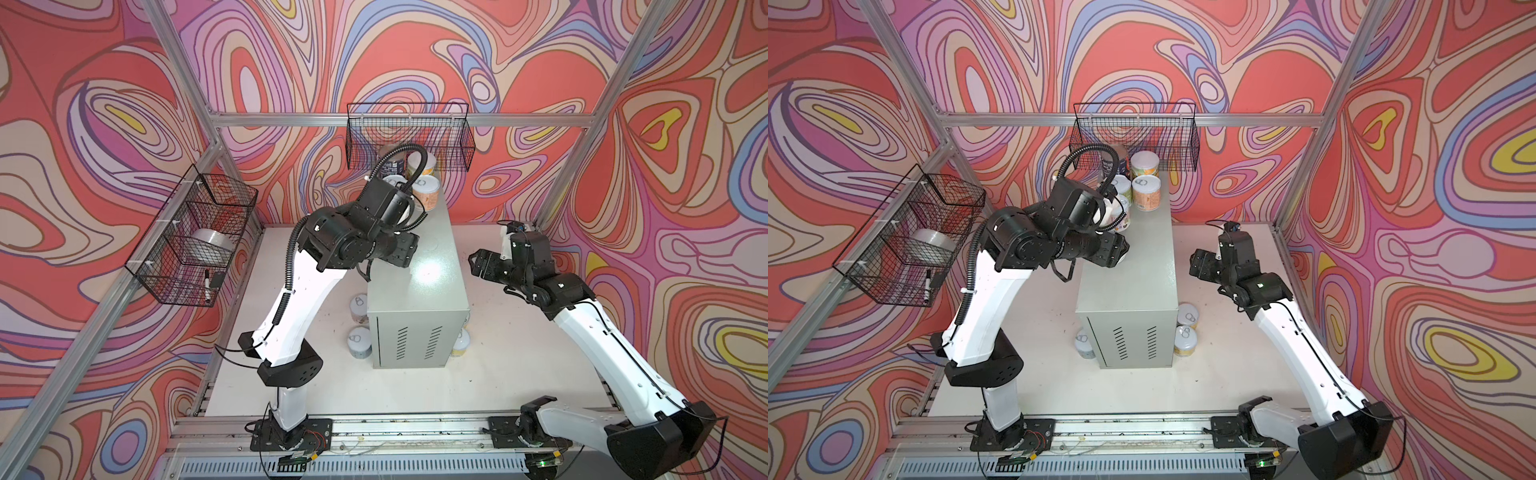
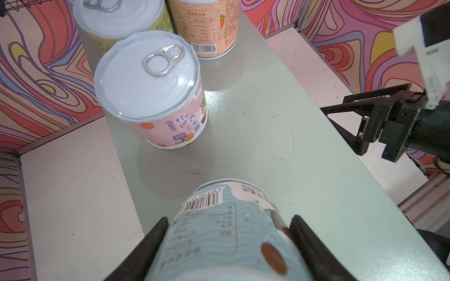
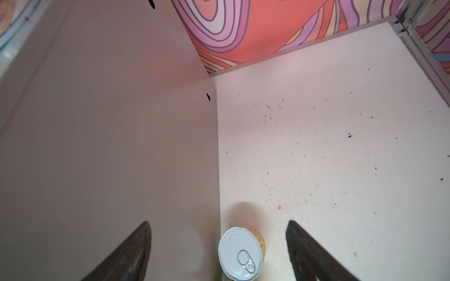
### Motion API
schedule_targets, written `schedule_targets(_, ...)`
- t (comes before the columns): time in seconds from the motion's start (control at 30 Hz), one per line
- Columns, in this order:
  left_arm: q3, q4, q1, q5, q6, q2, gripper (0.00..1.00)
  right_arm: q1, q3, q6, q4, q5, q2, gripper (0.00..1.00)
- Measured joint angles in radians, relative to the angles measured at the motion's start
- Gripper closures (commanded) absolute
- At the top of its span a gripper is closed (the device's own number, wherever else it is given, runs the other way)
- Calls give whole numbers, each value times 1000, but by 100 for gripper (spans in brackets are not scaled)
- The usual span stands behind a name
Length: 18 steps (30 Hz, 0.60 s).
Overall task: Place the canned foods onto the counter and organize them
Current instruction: 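Set the blue-labelled can on the cabinet top, open and withdraw left gripper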
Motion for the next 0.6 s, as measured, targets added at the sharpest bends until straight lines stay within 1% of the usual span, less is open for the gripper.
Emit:
schedule_targets(0.17, 1, 6, -1, 3, 0, 23, 100, 0, 0, 0, 2, -6, -13, 11)
schedule_targets(0.2, 0, 6, -1, 3, 0, 26, 97, 0, 0, 0, 3, -7, -21, 11)
schedule_targets(0.23, 1, 6, -1, 3, 0, 28, 84, 0, 0, 0, 3, -8, -29, 10)
schedule_targets(0.27, 1, 6, -1, 4, 0, 30, 68, 0, 0, 0, 3, -8, -37, 10)
schedule_targets(0.3, 1, 6, -1, 4, -1, 32, 56, 0, 0, 0, 5, -8, -44, 10)
schedule_targets(0.37, 1, 8, -1, 4, -1, 33, 39, 0, 0, 0, 12, -13, -51, 9)
schedule_targets(0.4, 1, 9, -1, 4, -1, 34, 23, 0, 0, 2, 18, -17, -51, 9)
schedule_targets(0.43, 1, 10, -1, 4, 0, 34, 12, 0, 0, 3, 21, -22, -51, 9)
schedule_targets(0.47, 0, 12, -1, 4, 1, 35, 4, 0, 0, 5, 22, -27, -51, 9)
schedule_targets(0.5, 1, 19, -1, 3, 2, 35, 0, 0, 0, 5, 23, -33, -51, 9)
schedule_targets(0.6, 0, 46, -1, 3, 3, 35, 0, 0, 1, 6, 27, -43, -51, 9)
